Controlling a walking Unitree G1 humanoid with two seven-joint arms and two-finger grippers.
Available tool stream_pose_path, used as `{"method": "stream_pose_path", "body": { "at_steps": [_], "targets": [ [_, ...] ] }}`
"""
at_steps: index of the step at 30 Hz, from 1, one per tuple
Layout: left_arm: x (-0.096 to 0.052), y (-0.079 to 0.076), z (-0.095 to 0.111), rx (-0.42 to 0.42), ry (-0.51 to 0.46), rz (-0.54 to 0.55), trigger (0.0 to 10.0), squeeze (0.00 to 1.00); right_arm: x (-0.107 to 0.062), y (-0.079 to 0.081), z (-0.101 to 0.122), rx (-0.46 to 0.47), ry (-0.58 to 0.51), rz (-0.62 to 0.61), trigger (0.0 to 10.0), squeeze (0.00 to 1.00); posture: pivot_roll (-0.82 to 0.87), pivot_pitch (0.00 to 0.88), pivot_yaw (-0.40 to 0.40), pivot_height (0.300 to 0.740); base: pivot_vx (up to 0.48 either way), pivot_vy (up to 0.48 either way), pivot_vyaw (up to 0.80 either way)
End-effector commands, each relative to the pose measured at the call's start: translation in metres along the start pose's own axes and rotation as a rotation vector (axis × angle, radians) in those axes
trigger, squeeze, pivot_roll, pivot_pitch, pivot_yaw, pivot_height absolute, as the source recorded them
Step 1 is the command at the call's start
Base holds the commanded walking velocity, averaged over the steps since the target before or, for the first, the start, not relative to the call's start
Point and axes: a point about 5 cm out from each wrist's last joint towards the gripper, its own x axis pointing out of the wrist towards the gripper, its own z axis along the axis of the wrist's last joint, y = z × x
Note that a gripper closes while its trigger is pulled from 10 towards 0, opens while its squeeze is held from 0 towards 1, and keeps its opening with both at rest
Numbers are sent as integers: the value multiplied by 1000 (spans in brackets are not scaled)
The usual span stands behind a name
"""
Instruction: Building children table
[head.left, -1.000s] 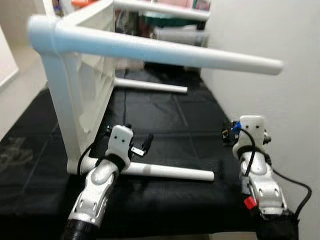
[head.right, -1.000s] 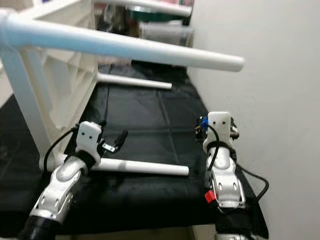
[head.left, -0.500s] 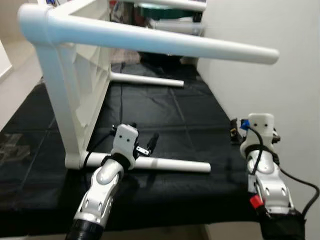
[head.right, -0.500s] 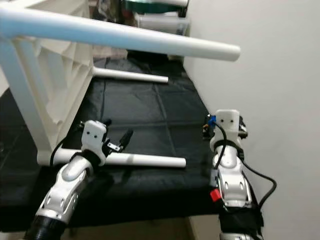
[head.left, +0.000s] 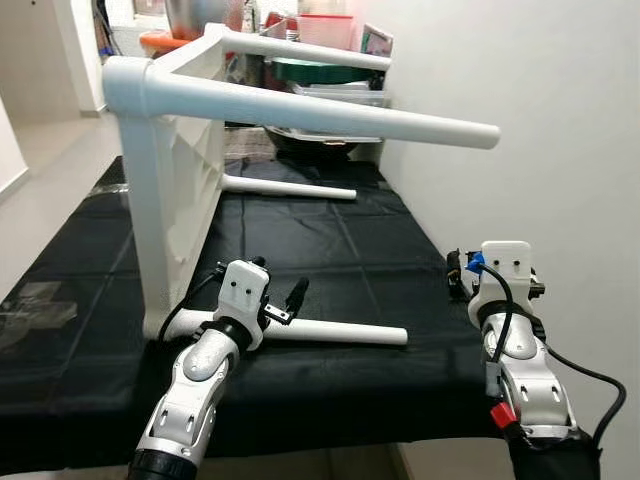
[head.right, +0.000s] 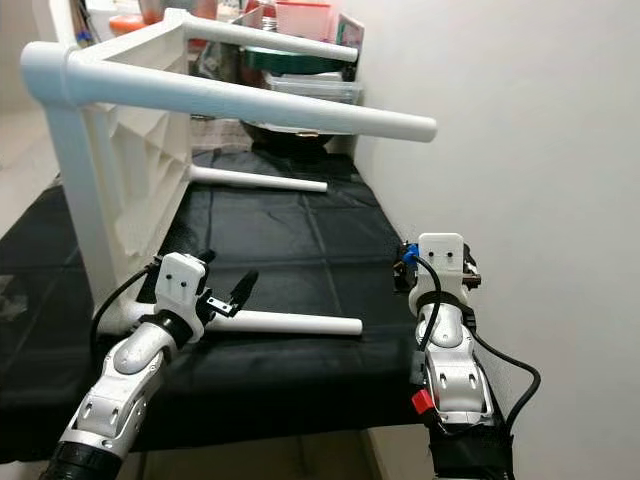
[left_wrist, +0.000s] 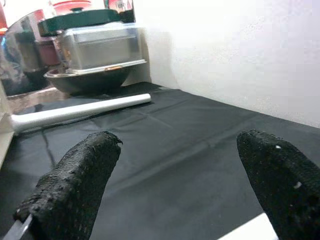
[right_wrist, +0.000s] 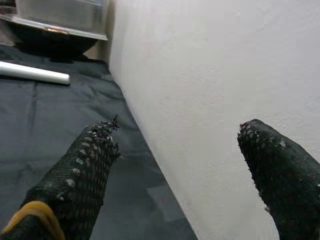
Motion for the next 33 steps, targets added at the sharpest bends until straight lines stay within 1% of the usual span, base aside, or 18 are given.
{"method": "stream_pose_path", "body": {
  "at_steps": [1, 18, 21, 24, 25, 26, 27, 28, 29, 30, 32, 33],
  "targets": [
    [-1, -1, -2, -8, 7, -3, 10000, 0, 1, 0, -1, -8, 8, 1, 10000, 0, 91, 0, -95, 740, 0, 0, 0],
    [-2, -1, -3, 2, 13, -6, 10000, 0, 1, -1, 1, -24, -4, -2, 10000, 0, 91, 0, -96, 740, 0, 0, 0],
    [-2, -1, -4, 4, 14, -1, 10000, 0, 0, -3, 11, -135, -90, -4, 10000, 0, 92, 0, -95, 740, 0, 0, 0],
    [-2, 0, -4, 4, 15, 1, 10000, 0, 0, -3, 13, -162, -108, -1, 10000, 0, 92, 0, -95, 740, 0, 0, 0],
    [-1, 0, -4, 4, 15, 4, 10000, 0, -1, -3, 14, -197, -131, 1, 10000, 0, 92, 0, -95, 740, 0, 0, 0],
    [-1, 2, -4, 7, 16, 7, 10000, 0, -2, -3, 19, -271, -181, -1, 10000, 0, 92, 0, -96, 740, 0, 0, 0],
    [-1, 3, -5, 8, 17, 9, 10000, 0, -4, -3, 22, -320, -216, -1, 10000, 0, 92, 0, -96, 740, 0, 0, 0],
    [-1, 5, -5, 11, 18, 13, 10000, 0, -7, -2, 31, -440, -308, -17, 10000, 0, 89, 0, -95, 740, 0, 0, 0],
    [-1, 6, -5, 12, 19, 15, 10000, 0, -10, 0, 37, -517, -371, -25, 10000, 0, 89, 0, -95, 740, 0, 0, 0],
    [-1, 6, -5, 12, 19, 15, 10000, 0, -10, 0, 37, -517, -371, -25, 10000, 0, 89, 0, -95, 740, 0, 0, 0],
    [1, 14, -5, 20, 23, 22, 10000, 0, -21, 2, 44, -627, -494, -45, 10000, 0, 84, 0, -94, 740, 0, 0, 0],
    [1, 14, -5, 20, 23, 22, 10000, 0, -21, 2, 44, -627, -494, -45, 10000, 0, 84, 0, -94, 740, 0, 0, 0]
  ]
}}
